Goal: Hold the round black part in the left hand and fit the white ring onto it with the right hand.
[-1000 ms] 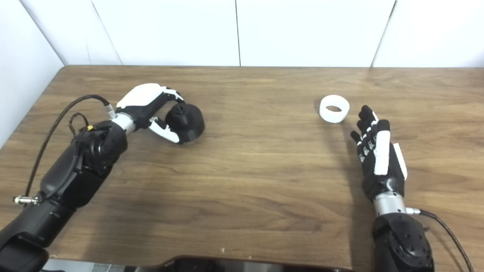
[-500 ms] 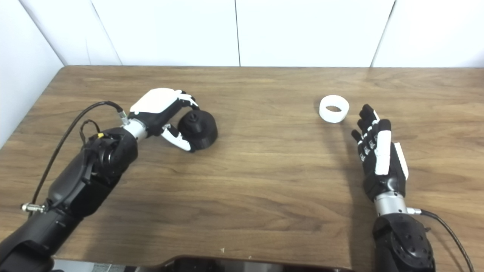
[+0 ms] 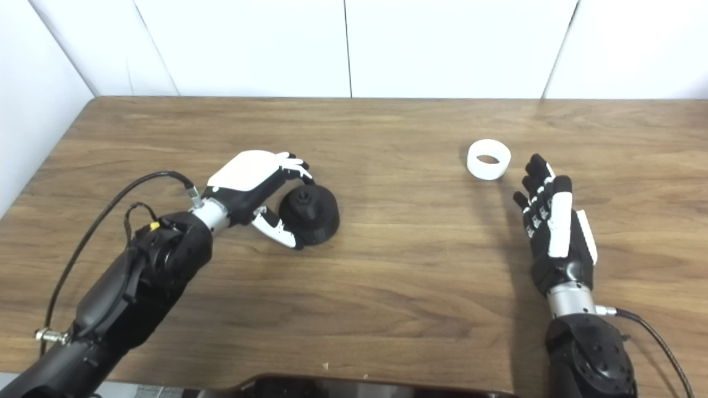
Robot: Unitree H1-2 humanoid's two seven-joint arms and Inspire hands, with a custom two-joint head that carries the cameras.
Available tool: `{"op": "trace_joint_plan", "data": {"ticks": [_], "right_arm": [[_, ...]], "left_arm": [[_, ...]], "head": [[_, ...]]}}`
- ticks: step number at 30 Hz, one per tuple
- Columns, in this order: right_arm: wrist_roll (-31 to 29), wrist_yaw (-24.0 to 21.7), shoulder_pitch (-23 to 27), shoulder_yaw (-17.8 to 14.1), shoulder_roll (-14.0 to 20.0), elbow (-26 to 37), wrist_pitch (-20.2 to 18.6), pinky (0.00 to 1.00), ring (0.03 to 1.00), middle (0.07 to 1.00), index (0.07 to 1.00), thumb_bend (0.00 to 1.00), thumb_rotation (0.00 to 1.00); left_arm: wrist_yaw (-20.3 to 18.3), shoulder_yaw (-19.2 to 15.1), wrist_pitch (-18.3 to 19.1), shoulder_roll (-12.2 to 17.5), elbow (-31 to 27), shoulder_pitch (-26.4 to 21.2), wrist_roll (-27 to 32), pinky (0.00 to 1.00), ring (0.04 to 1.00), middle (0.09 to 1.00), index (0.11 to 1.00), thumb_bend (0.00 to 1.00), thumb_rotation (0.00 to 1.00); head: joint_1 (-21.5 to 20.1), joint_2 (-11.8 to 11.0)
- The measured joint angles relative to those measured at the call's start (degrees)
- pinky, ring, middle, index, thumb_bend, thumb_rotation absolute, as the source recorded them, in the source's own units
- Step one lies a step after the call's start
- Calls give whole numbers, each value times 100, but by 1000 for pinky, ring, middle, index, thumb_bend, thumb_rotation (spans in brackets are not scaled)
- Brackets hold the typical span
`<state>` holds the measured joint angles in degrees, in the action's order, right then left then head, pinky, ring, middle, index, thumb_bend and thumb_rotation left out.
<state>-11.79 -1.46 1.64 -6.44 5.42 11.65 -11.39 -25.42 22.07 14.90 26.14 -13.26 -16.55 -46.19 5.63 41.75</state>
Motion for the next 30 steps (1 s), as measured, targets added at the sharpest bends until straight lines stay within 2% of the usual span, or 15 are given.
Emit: {"op": "trace_joint_plan", "data": {"ticks": [5, 17, 27, 30], "right_arm": [[4, -1, 0, 3, 3, 34, -40, 942, 986, 969, 948, 676, 1000], [50, 0, -2, 4, -17, 85, -119, 934, 980, 964, 937, 678, 1000], [95, 3, 3, 8, -24, 220, -155, 931, 982, 963, 939, 677, 1000], [103, 4, -3, 11, -25, 229, -217, 938, 984, 964, 940, 679, 1000]], "left_arm": [[-16, 6, -164, -22, -157, 170, -8, 893, 964, 910, 658, 771, 269], [-274, 135, -251, -151, -748, 549, -110, 936, 978, 917, 661, 755, 249], [-503, 300, -271, -314, -1077, 722, -239, 941, 971, 914, 670, 770, 267], [-582, 349, -377, -344, -1120, 730, -254, 945, 973, 915, 667, 768, 265]], "head": [[-53, 26], [-114, 62], [-149, 132], [-167, 149]]}}
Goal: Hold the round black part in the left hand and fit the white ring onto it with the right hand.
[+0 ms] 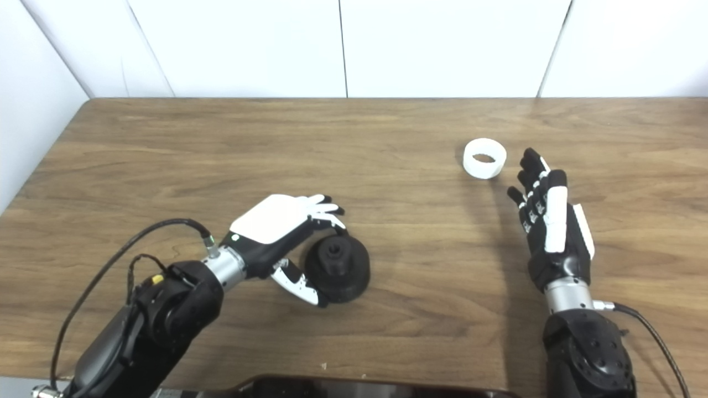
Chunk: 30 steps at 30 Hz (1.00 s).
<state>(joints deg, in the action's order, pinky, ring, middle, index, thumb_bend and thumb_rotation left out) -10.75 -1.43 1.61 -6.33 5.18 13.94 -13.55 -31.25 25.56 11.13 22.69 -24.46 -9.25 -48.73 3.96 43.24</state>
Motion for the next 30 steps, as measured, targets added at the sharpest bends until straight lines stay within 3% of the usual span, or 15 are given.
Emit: {"op": "trace_joint_plan", "data": {"ticks": [14, 17, 18, 19, 21, 26, 30], "right_arm": [[16, 20, 8, 0, -1, 194, -261, 969, 1000, 971, 946, 681, 1000], [131, 56, 23, 9, 3, 240, -318, 896, 958, 938, 915, 680, 957], [316, 112, 41, 45, 12, 242, -315, 850, 931, 922, 901, 654, 876], [606, 184, 66, 116, 53, 240, -314, 836, 897, 894, 861, 677, 623], [1299, 259, 136, 365, 295, 237, -318, 836, 886, 877, 836, 740, 483], [3069, 183, 639, 1035, 1207, 166, -493, 901, 946, 899, 817, 862, 379], [3951, -204, 1615, 1464, 1747, -248, -715, 990, 992, 925, 799, 907, 359]], "left_arm": [[-130, 24, -79, -111, -54, 30, -22, 946, 976, 917, 663, 764, 246], [-129, 10, -101, -111, -52, 34, -25, 943, 975, 916, 661, 765, 251], [-129, 7, -103, -110, -52, 35, -25, 944, 976, 917, 662, 764, 252], [-129, 4, -104, -110, -52, 37, -24, 949, 978, 919, 664, 762, 248], [-129, 2, -104, -111, -51, 38, -20, 948, 977, 918, 662, 765, 248], [-115, -10, -108, -110, -42, 47, -11, 945, 977, 916, 660, 769, 244], [-106, -24, -182, -111, -6, 40, -9, 942, 975, 914, 658, 775, 232]], "head": [[-62, 97], [-70, 114], [-79, 123], [-114, 114], [-123, 106], [-167, 97], [-167, 88]]}}
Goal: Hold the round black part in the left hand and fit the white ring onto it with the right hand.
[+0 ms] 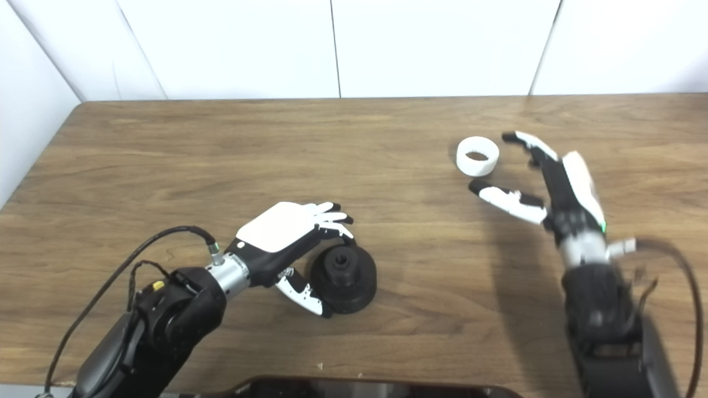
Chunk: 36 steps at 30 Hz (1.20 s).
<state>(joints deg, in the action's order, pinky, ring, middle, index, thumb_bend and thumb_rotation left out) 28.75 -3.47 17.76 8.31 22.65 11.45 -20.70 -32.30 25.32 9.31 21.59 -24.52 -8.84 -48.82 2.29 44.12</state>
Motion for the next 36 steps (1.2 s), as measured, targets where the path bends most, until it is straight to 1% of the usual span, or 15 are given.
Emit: {"op": "trace_joint_plan", "data": {"ticks": [1, 3, 4, 5, 8, 11, 15, 17, 20, 26, 33, 36], "right_arm": [[98, -112, 301, 83, 51, -135, -53, 995, 996, 927, 796, 909, 359], [201, -264, 705, 161, 65, -374, -75, 999, 1000, 932, 792, 911, 376], [220, -337, 889, 220, 65, -551, -81, 1000, 1000, 933, 792, 911, 380], [257, -399, 959, 257, 66, -649, -81, 1000, 1000, 931, 790, 919, 383], [357, -607, 1037, 468, 67, -1070, -87, 1000, 1000, 944, 790, 921, 379], [387, -773, 1049, 523, 86, -1491, -89, 980, 1000, 961, 787, 921, 362], [458, -1002, 1251, 669, 281, -1886, -79, 977, 1000, 973, 787, 925, 341], [472, -1113, 1449, 731, 365, -2146, -58, 988, 1000, 977, 786, 932, 331], [509, -1206, 1639, 794, 458, -2352, -22, 995, 1000, 976, 785, 939, 341], [553, -1402, 1897, 1007, 465, -2735, 146, 1000, 1000, 975, 786, 950, 365], [536, -1421, 1998, 997, 498, -2928, 150, 1000, 1000, 972, 799, 918, 362], [529, -1421, 2002, 982, 518, -2970, 151, 980, 1000, 968, 804, 914, 364]], "left_arm": [[1, -4, -34, -1, 7, -3, 0, 942, 974, 914, 658, 776, 229], [0, -2, -73, -21, 24, -19, 2, 946, 978, 917, 660, 768, 237], [0, -1, -85, -50, 33, -24, 2, 947, 979, 917, 660, 768, 237], [-4, -1, -89, -77, 39, -26, 2, 946, 979, 919, 660, 764, 248], [-5, -6, -99, -91, 40, -14, -2, 942, 977, 918, 660, 765, 258], [-7, -17, -109, -90, 41, -13, -11, 944, 977, 916, 657, 771, 249], [-7, -32, -110, -90, 41, -11, -20, 943, 976, 914, 655, 775, 243], [-8, -38, -112, -91, 41, -10, -30, 943, 976, 914, 655, 775, 248], [-8, -43, -133, -90, 41, -6, -30, 946, 977, 917, 655, 772, 254], [-6, -50, -154, -89, 41, -1, -29, 940, 973, 915, 652, 771, 253], [-7, -70, -177, -89, 41, 14, -28, 952, 978, 918, 653, 766, 258], [-8, -73, -186, -89, 41, 15, -28, 954, 980, 918, 654, 769, 259]], "head": [[0, 0], [-9, -9], [-9, -9], [-9, -9], [-53, -26], [-35, -35], [-53, -53], [-79, -62], [-88, -70], [-132, -132], [-132, -158], [-132, -158]]}}
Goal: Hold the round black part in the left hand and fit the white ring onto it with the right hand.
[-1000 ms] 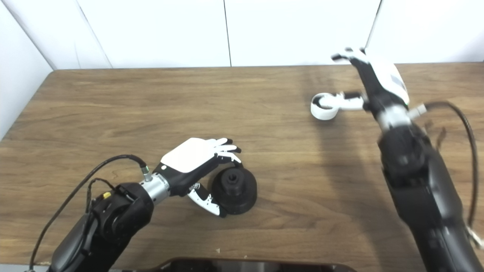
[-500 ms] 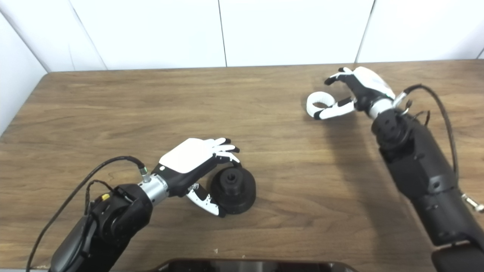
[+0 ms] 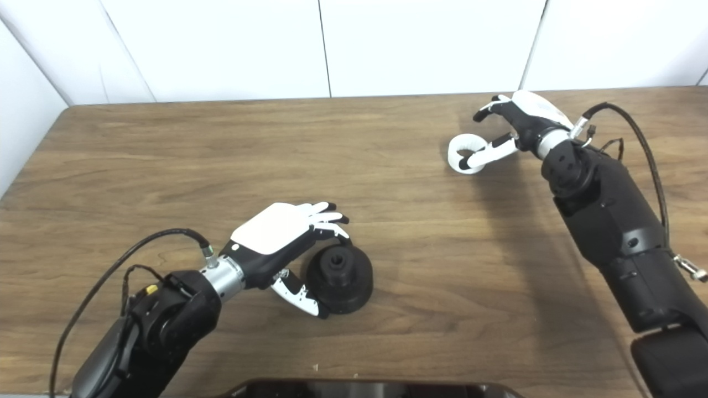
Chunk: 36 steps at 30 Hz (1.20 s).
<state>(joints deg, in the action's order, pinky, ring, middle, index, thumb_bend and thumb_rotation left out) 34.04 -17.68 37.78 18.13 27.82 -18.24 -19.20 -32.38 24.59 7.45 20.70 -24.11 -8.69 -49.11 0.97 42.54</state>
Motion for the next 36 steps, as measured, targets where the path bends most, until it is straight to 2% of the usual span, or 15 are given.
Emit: {"op": "trace_joint_plan", "data": {"ticks": [11, 26, 36], "right_arm": [[-102, 0, 1, -11, 30, -25, 29, 932, 1000, 955, 791, 910, 378], [132, 26, 0, 137, 7, -164, 150, 901, 990, 924, 775, 879, 380], [127, 26, -15, 145, -107, -195, 199, 896, 988, 935, 771, 874, 331]], "left_arm": [[-3, -11, -35, 1, 0, 3, -18, 951, 976, 918, 651, 771, 263], [40, -17, -106, -9, 15, 6, -65, 937, 970, 909, 639, 775, 264], [15, -28, -115, -73, 30, 10, -147, 948, 975, 916, 645, 773, 274]], "head": [[26, 9], [105, -35], [114, 0]]}}
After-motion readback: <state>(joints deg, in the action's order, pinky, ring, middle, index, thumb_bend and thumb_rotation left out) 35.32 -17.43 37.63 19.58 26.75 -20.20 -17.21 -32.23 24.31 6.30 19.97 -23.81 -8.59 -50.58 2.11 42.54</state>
